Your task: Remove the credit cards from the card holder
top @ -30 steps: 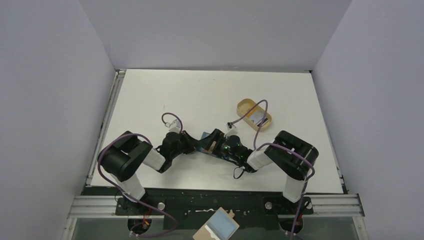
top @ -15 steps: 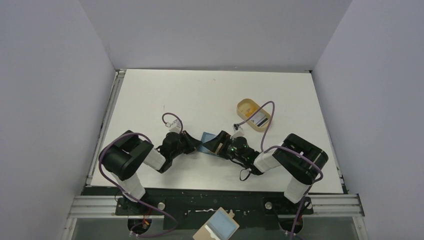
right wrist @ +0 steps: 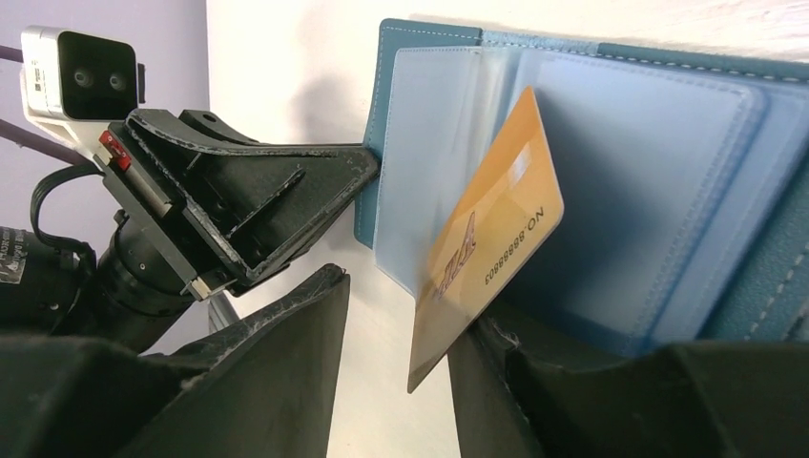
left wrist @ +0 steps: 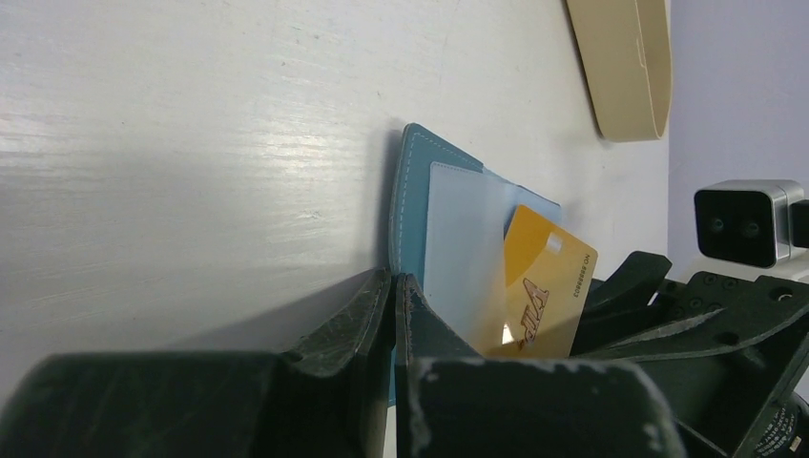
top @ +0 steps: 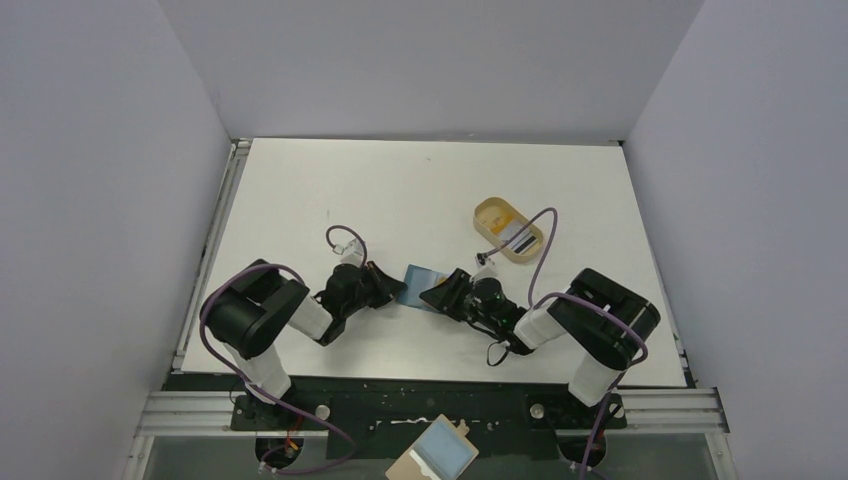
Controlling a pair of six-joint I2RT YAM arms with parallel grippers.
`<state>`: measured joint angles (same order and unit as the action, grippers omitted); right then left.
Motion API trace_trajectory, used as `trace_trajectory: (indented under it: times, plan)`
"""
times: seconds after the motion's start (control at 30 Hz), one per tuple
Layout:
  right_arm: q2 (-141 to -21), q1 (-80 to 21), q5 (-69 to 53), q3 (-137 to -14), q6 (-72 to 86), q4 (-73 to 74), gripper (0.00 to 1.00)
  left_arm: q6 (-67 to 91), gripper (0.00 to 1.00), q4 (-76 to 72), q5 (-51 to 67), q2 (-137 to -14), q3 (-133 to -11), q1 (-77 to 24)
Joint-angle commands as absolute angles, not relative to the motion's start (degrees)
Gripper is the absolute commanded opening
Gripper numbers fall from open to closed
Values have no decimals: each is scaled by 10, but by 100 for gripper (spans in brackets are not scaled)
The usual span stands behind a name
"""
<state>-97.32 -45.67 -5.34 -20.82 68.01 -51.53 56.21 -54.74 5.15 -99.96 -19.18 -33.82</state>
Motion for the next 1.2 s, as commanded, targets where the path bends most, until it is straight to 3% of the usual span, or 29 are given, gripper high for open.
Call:
trace_trajectory:
  times: [0.0,0.1,0.17,0.2,0.43,0.57,0.9,1.17]
  plan:
    - [-969,-446,-31,-177,658,-469,43,538,0,-454,44,-1028,-183,-342]
    - [-963,-443,-31,-166,658,-466,39,537,0,-454,45,-1030,-184,-342]
    - [-962,-440,-32,-160,658,-465,22,537,0,-455,46,-1032,-185,-342]
    - [-962,-439,-33,-158,658,-465,19,537,0,-455,46,-1033,-185,-342]
    - [-962,-433,-40,-147,659,-465,17,537,0,-456,48,-1036,-187,-342]
    - [-956,-429,-45,-136,659,-462,0,537,0,-457,48,-1036,-186,-342]
    - [-847,-424,-55,-126,632,-373,0,539,0,-463,50,-1036,-182,-342]
    - [-612,-416,-41,-177,543,-87,0,539,0,-466,51,-1038,-182,-342]
